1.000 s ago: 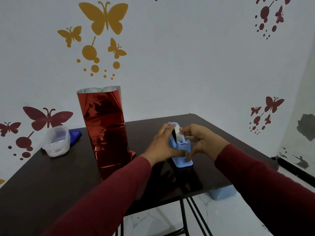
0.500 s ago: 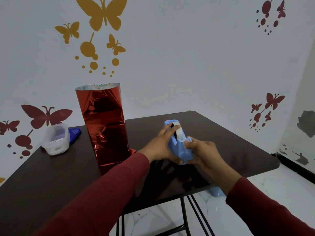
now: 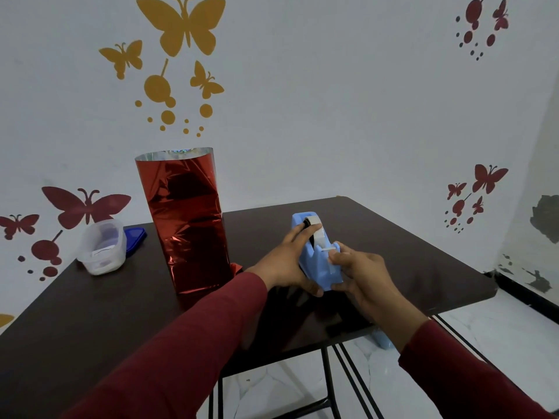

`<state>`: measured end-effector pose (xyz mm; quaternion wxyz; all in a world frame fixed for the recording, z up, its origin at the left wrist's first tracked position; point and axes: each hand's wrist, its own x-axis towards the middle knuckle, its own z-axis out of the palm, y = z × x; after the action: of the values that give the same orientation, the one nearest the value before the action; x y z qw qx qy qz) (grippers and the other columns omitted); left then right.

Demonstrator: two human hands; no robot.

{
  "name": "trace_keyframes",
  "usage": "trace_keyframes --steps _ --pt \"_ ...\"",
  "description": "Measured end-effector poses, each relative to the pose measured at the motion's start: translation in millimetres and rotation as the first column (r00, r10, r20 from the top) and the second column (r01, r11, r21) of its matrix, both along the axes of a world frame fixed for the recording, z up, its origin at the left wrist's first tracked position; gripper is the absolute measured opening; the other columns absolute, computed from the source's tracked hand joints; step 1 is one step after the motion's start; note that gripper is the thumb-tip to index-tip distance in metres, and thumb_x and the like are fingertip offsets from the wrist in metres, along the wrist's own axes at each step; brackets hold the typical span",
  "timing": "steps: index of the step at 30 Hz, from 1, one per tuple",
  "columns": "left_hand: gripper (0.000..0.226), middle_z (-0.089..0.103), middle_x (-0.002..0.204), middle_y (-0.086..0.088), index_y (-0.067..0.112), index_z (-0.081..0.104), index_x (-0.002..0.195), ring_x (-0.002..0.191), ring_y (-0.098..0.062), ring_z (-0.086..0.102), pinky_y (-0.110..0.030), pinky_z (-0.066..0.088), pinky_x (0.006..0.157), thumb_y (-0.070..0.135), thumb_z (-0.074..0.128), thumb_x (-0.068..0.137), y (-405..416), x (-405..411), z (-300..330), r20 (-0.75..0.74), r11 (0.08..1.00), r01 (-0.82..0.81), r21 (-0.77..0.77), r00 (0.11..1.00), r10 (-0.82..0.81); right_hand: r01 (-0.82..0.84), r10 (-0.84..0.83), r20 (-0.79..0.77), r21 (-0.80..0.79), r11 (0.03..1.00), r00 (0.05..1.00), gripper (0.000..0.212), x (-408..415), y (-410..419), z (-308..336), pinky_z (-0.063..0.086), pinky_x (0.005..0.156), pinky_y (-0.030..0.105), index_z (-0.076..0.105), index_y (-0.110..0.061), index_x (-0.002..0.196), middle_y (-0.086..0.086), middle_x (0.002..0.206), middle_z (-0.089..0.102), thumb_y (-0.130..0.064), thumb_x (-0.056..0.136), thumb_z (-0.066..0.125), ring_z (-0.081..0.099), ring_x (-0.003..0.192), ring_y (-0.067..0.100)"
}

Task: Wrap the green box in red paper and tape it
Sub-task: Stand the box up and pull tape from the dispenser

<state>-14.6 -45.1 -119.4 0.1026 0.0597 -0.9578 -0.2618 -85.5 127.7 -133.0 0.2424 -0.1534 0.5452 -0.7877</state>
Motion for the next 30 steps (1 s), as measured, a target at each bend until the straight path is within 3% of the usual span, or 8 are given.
trace_keyframes --steps 5,10,13,17,19,22,26,30 --pt "0.14 -0.008 0.165 0.027 0.05 0.002 0.159 0.153 -0.022 0.021 -0.033 0.044 0.107 0.033 0.1 0.06 1 1 1 0.025 1.0 -0.005 -0.007 1.0 0.005 0.022 -0.015 -0.056 0.125 0.992 0.998 0.035 -8 0 -9 0.064 0.082 0.053 0.076 -0.02 0.118 0.007 0.108 0.079 -0.006 0.087 0.076 0.076 0.099 0.032" --pt "0.129 -0.003 0.169 0.012 0.051 0.015 0.158 0.153 -0.023 0.022 -0.036 0.044 0.111 0.02 0.097 0.063 2 8 10 0.033 0.999 -0.02 -0.044 0.999 0.021 0.035 0.036 -0.256 0.267 0.963 0.966 0.016 -11 9 0 0.065 0.076 0.035 0.082 -0.013 0.092 -0.009 0.116 0.076 0.0 0.084 0.076 0.075 0.096 0.02" --pt "0.112 0.011 0.165 0.011 0.048 0.035 0.154 0.133 -0.021 0.047 -0.037 0.055 0.098 0.011 0.092 0.065 3 15 20 -0.032 0.995 -0.038 -0.089 0.999 0.035 0.06 0.117 -0.389 0.415 0.908 0.914 0.016 -13 23 -6 0.055 0.069 0.018 0.08 -0.008 0.069 -0.024 0.119 0.072 -0.004 0.085 0.076 0.073 0.093 0.005" --pt "0.065 0.059 0.137 0.013 0.038 0.064 0.135 0.088 -0.004 0.064 -0.028 0.057 0.084 0.016 0.083 0.077 10 26 35 -0.174 1.0 -0.024 0.003 0.984 0.024 0.067 0.106 -0.459 0.344 0.936 0.882 0.024 -11 42 -14 0.051 0.084 0.02 0.078 -0.007 0.068 -0.012 0.124 0.073 -0.018 0.089 0.079 0.068 0.113 0.006" --pt "0.042 0.073 0.121 0.016 0.034 0.072 0.125 0.087 0.008 0.065 -0.019 0.05 0.088 0.02 0.078 0.086 16 32 44 -0.127 0.99 0.025 0.14 0.992 -0.007 0.105 0.073 -0.537 0.294 0.95 0.841 0.019 -5 48 -10 0.048 0.082 0.011 0.08 -0.01 0.073 -0.014 0.124 0.072 -0.019 0.09 0.079 0.066 0.112 -0.004" --pt "0.033 0.077 0.113 0.014 0.034 0.074 0.121 0.109 -0.001 0.069 -0.029 0.052 0.103 0.033 0.079 0.088 29 37 57 -0.061 0.967 0.108 0.229 0.993 -0.096 0.124 0.066 -0.651 0.242 0.962 0.756 0.011 3 49 2 0.051 0.082 0.007 0.084 -0.015 0.081 -0.017 0.122 0.072 -0.017 0.09 0.079 0.067 0.106 -0.01" --pt "0.029 0.08 0.096 0.001 0.02 0.076 0.119 0.096 -0.02 0.075 -0.036 0.058 0.094 0.021 0.08 0.09 40 43 73 -0.113 0.954 0.127 0.273 0.989 -0.099 0.172 0.08 -0.745 0.255 0.951 0.662 0.011 13 48 19 0.047 0.085 0.003 0.083 -0.021 0.08 -0.021 0.12 0.07 -0.02 0.09 0.079 0.064 0.105 -0.015" --pt "0.024 0.08 0.086 -0.002 0.015 0.078 0.109 0.089 -0.012 0.077 -0.036 0.058 0.095 0.011 0.083 0.086 37 55 85 -0.22 0.961 0.12 0.251 0.973 -0.064 0.127 0.106 -0.681 0.284 0.95 0.724 0.007 23 43 33 0.053 0.099 0.022 0.084 -0.029 0.085 -0.019 0.118 0.074 -0.028 0.09 0.08 0.067 0.11 -0.006"
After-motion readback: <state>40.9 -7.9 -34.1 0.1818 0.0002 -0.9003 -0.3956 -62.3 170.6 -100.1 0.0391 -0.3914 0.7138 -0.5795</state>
